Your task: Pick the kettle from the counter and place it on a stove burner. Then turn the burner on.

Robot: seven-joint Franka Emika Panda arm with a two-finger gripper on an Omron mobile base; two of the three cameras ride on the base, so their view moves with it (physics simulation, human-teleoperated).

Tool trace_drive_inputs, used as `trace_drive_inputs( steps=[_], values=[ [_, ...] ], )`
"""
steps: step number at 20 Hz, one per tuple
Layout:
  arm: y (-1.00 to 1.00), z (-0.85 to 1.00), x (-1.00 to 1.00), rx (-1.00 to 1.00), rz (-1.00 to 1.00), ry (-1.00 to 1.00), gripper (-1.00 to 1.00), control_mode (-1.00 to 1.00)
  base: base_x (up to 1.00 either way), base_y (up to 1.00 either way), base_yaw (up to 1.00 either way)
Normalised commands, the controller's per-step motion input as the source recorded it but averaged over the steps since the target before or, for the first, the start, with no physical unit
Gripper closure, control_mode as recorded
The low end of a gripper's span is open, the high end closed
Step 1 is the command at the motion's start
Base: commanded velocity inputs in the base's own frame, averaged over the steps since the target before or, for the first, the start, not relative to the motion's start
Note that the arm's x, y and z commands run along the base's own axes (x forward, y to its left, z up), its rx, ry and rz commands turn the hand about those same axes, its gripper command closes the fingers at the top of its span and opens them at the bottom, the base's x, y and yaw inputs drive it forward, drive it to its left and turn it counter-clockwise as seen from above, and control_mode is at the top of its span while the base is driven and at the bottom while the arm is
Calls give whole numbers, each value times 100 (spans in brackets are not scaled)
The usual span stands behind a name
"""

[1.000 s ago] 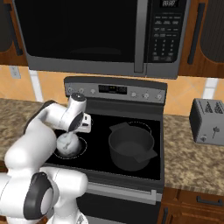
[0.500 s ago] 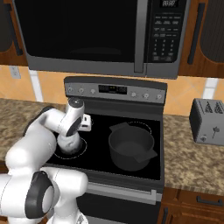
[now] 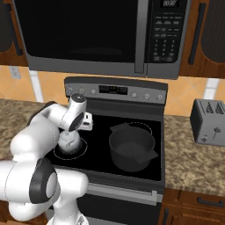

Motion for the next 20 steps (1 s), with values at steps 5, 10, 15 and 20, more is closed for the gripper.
trace_drive_inputs(
  steps=[5,10,15,20],
  values=[
    [0,0,-1,0,0,0,100,-100,0,0,0],
    [0,0,0,0,0,0,-100,-100,0,0,0],
    [0,5,0,-1,0,0,-100,-100,0,0,0],
    [0,22,0,-6,0,1,-100,-100,0,0,0]
  ],
)
